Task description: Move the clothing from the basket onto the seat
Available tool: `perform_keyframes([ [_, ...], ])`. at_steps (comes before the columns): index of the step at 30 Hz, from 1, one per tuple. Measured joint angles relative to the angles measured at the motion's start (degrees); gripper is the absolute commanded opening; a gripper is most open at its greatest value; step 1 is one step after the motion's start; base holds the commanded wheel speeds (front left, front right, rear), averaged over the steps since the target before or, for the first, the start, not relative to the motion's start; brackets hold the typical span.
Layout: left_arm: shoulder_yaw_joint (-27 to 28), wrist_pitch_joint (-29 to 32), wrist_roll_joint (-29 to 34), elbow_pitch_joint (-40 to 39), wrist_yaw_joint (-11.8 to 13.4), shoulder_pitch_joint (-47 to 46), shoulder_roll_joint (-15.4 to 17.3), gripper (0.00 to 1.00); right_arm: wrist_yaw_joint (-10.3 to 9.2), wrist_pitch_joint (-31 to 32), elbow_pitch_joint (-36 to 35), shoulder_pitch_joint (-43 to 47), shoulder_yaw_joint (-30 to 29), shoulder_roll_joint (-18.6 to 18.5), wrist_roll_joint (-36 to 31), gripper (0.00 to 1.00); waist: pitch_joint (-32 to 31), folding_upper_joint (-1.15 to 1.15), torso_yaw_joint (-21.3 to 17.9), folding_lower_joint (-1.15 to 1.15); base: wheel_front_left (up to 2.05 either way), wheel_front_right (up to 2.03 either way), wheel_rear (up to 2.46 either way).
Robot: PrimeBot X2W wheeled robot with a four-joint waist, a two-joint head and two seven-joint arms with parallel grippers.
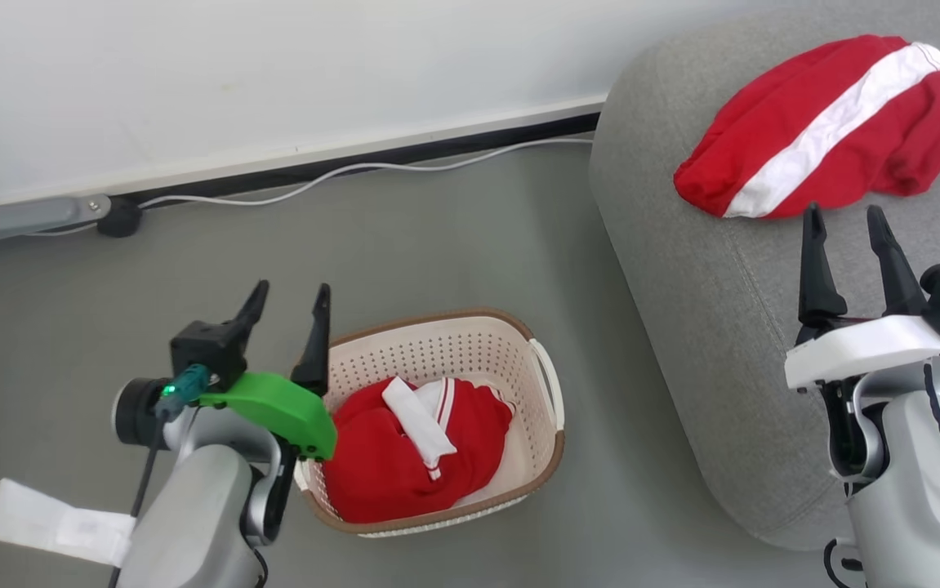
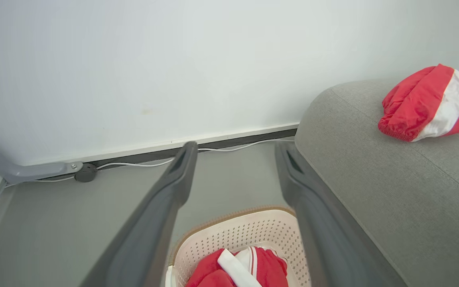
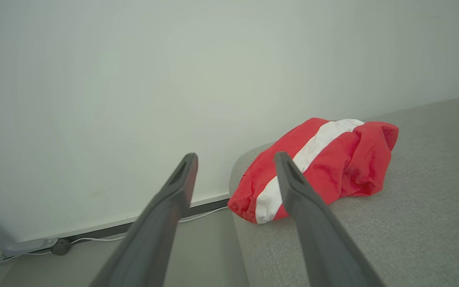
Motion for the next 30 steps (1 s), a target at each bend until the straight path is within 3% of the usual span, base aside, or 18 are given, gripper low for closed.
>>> perform_keyframes([
  [16, 9.8, -0.2, -0.3, -7.9, 3.1, 9.7, 3.7, 1.00, 0.53, 0.0, -0.4, 4.8, 2.4, 0.1, -1.5, 1.00, -4.3, 0.00, 3.0, 0.00, 0.00, 0.00, 0.00],
  [30, 16.6, -0.2, -0.6, -14.0, 3.9, 18.4, 4.5, 1.00, 1.04, 0.0, -1.5, 6.7, 4.2, 0.5, -1.9, 1.00, -5.6, 0.00, 4.0, 0.00, 0.00, 0.00, 0.00],
])
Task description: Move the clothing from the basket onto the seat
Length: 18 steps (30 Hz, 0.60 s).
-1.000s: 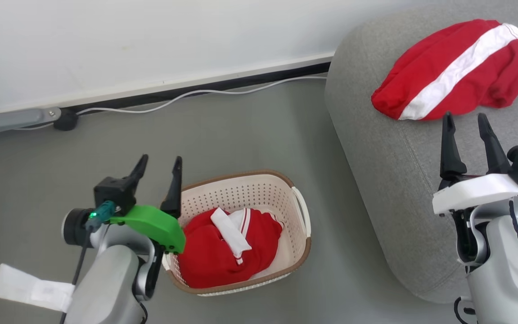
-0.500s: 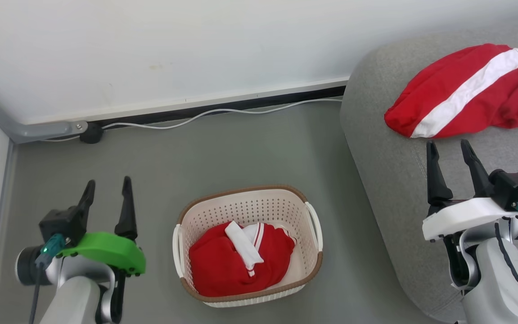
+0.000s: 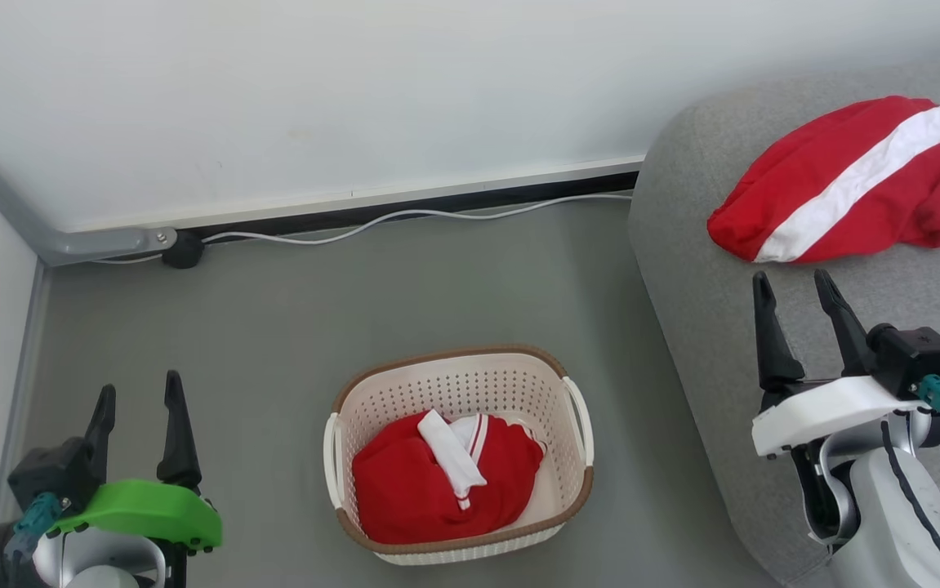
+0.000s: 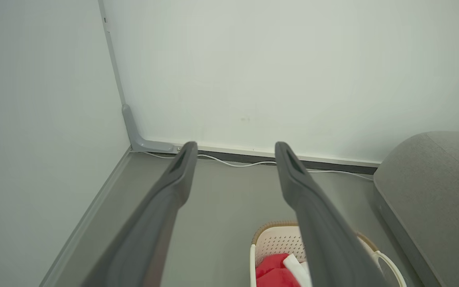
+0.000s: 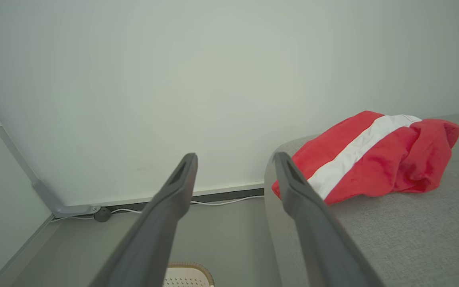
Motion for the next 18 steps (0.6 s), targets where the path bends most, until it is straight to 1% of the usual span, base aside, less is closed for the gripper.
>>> perform_keyframes([
  [5, 1.6, 0.0, 0.0, -1.3, 0.0, 2.4, -0.1, 1.00, 0.00, 0.0, -0.2, 0.5, 0.4, 0.1, 0.0, 1.00, -0.3, 0.00, 0.3, 0.00, 0.00, 0.00, 0.00],
  [18, 2.6, 0.0, 0.5, -4.3, 0.0, 5.6, -0.3, 1.00, -0.01, 0.0, -0.8, 1.9, 1.0, 0.3, 0.1, 1.00, -0.3, 0.00, 1.1, 0.00, 0.00, 0.00, 0.00],
])
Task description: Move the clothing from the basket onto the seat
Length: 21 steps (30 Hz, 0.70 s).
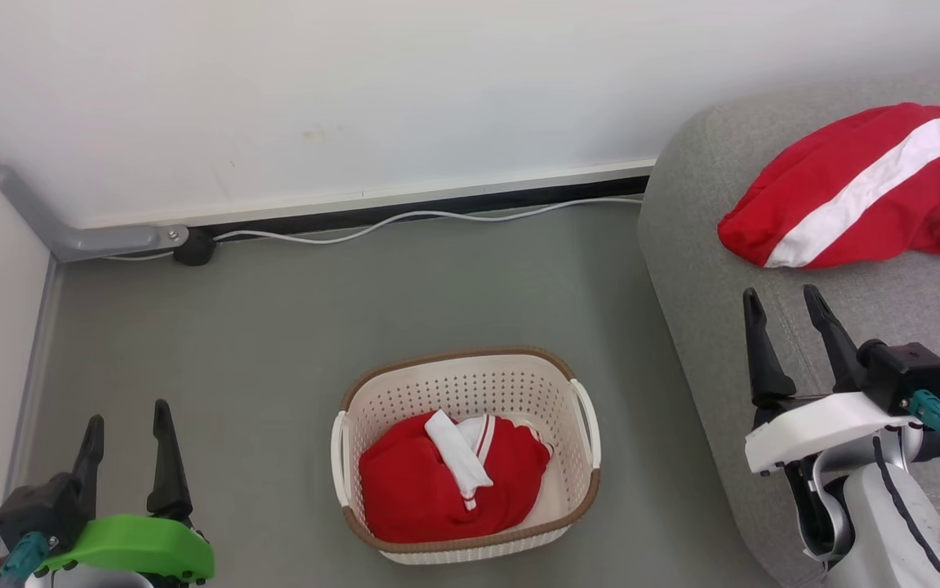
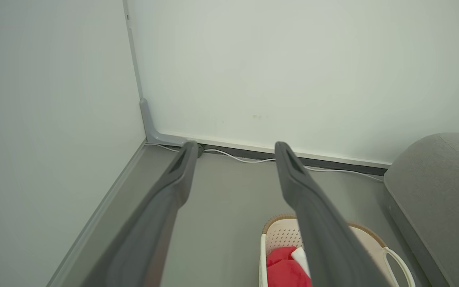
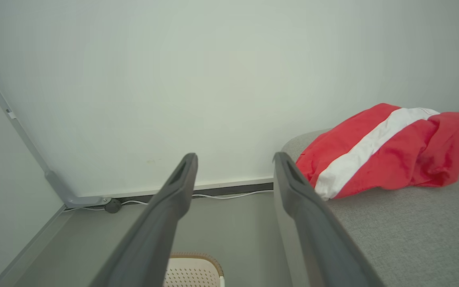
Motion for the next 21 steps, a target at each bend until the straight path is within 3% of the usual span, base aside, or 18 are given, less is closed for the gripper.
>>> perform_keyframes([
  [21, -0.8, 0.0, 2.2, -2.4, 0.0, 1.0, 0.0, 1.00, -0.13, 0.3, -2.6, 0.0, 0.1, 0.1, 0.5, 1.00, 3.8, 0.00, -0.2, 0.00, 0.00, 0.00, 0.00],
])
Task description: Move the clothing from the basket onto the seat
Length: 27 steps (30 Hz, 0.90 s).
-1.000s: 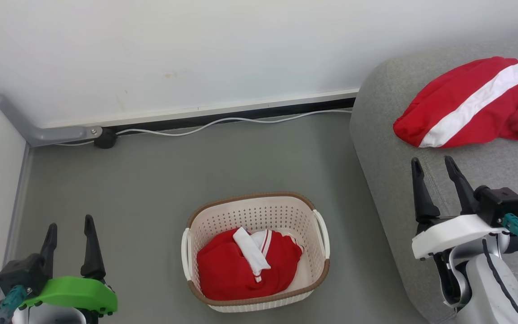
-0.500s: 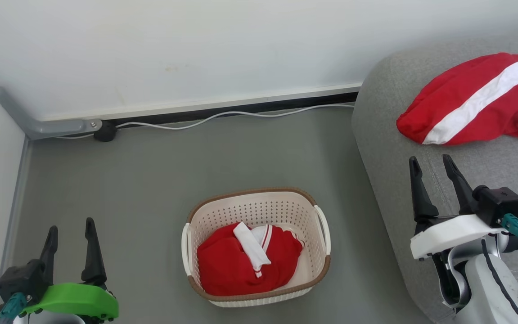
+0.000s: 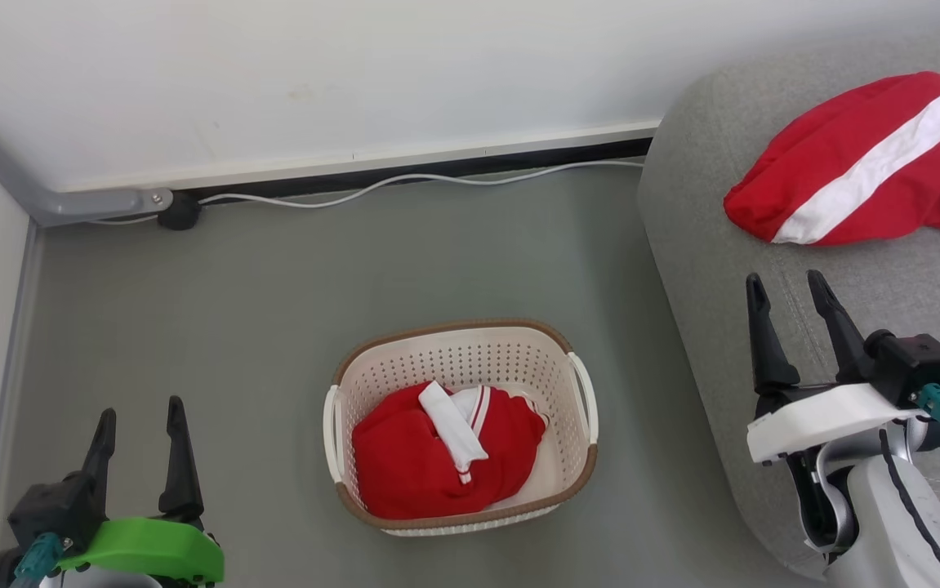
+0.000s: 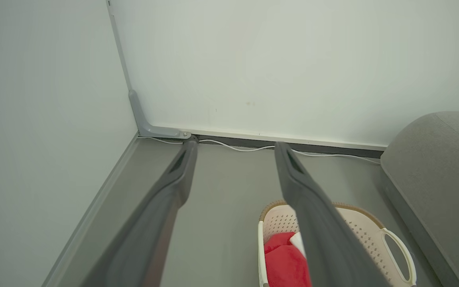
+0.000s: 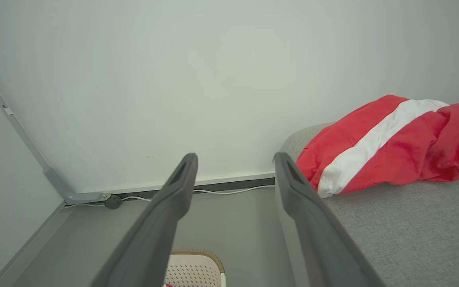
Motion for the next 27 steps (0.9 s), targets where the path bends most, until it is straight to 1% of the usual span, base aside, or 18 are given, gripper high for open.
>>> perform_keyframes([
  [6, -1.7, 0.6, 1.3, -0.2, -0.1, -0.4, 0.6, 1.00, -0.45, 0.1, -2.0, -1.0, -0.7, 0.0, 0.2, 1.00, 2.9, 0.00, -0.2, 0.00, 0.00, 0.00, 0.00],
  [8, -2.7, 1.0, 1.5, -0.1, -0.6, -1.4, 0.6, 1.00, -0.45, 0.1, -2.8, -2.0, -0.9, 0.0, 0.4, 1.00, 4.1, 0.00, -0.3, 0.00, 0.00, 0.00, 0.00],
  [11, -4.2, 2.1, 1.9, 0.4, -1.1, -3.8, 0.6, 1.00, -0.47, 0.1, -3.9, -3.5, -1.1, -0.1, 0.4, 1.00, 6.2, 0.00, -0.4, 0.00, 0.00, 0.00, 0.00],
  [13, -5.4, 2.8, 3.4, 0.8, -1.5, -5.6, 0.6, 1.00, -0.58, 0.1, -4.5, -4.6, -1.3, -0.1, 0.4, 1.00, 7.6, 0.00, -0.6, 0.00, 0.00, 0.00, 0.00],
  [14, -6.2, 3.3, 4.0, 1.2, -1.6, -6.5, 0.6, 1.00, -1.00, 0.1, -4.8, -5.3, -1.4, -0.1, 0.4, 1.00, 8.4, 0.00, -0.7, 0.00, 0.00, 0.00, 0.00],
  [19, -9.7, 5.0, 6.4, 3.7, -3.0, -11.1, 0.5, 1.00, -1.02, 0.1, -6.6, -8.9, -1.7, 0.0, 0.6, 1.00, 12.2, 0.00, -1.2, 0.00, 0.00, 0.00, 0.00],
  [22, -11.3, 6.0, 7.9, 5.2, -3.6, -13.8, 0.2, 1.00, -1.08, 0.1, -7.5, -11.1, -2.3, -0.1, 1.1, 1.00, 14.6, 0.00, -1.7, 0.00, 0.00, 0.00, 0.00],
  [23, -11.6, 6.4, 8.1, 5.8, -3.6, -14.6, 0.0, 1.00, -1.42, 0.1, -7.8, -11.9, -2.4, -0.1, 1.1, 1.00, 15.4, 0.00, -1.8, 0.00, 0.00, 0.00, 0.00],
  [27, -12.7, 7.3, 8.4, 8.4, -3.8, -17.5, -1.3, 1.00, -1.57, 0.1, -8.7, -15.1, -2.6, -0.1, 1.4, 1.00, 18.6, 0.00, -2.5, 0.00, 0.00, 0.00, 0.00],
])
